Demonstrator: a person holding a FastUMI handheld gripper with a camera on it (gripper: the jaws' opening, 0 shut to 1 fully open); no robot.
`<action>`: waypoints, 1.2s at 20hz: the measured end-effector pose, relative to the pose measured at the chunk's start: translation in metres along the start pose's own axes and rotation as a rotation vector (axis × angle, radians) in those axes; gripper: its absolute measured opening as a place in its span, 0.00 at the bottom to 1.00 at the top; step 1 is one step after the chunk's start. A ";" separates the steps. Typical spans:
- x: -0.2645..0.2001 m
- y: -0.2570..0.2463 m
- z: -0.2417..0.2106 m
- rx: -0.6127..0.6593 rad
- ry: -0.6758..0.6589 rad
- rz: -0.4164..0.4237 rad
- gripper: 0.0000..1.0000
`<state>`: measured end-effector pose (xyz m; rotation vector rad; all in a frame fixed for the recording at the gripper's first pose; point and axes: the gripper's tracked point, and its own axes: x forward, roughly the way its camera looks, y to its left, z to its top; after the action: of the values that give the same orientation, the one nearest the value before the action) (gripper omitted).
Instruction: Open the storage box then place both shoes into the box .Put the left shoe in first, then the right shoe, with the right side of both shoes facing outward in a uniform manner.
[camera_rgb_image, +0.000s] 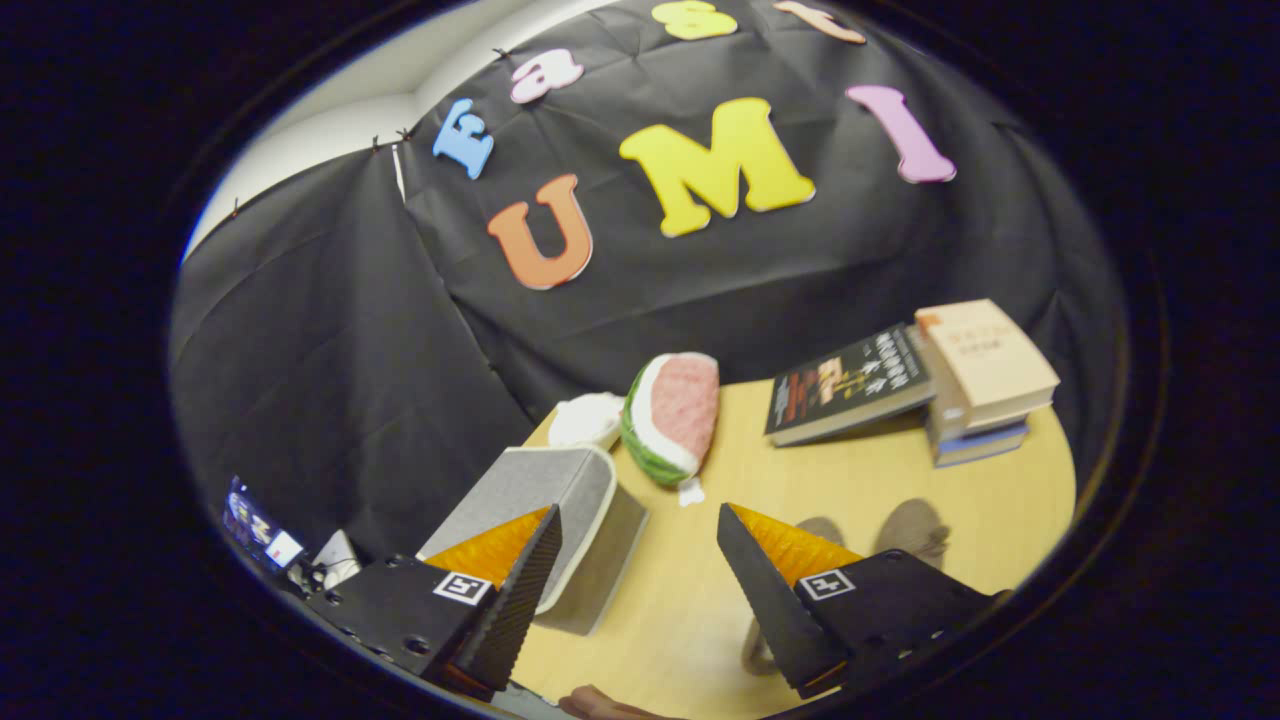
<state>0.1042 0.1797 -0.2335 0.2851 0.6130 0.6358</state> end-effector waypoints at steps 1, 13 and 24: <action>0.015 0.007 -0.012 0.028 0.047 0.040 0.95; 0.134 0.034 -0.074 0.532 0.396 0.403 0.94; 0.117 0.072 -0.044 0.647 0.417 0.608 0.54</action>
<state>0.1183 0.3124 -0.2891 0.9839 1.1489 1.0847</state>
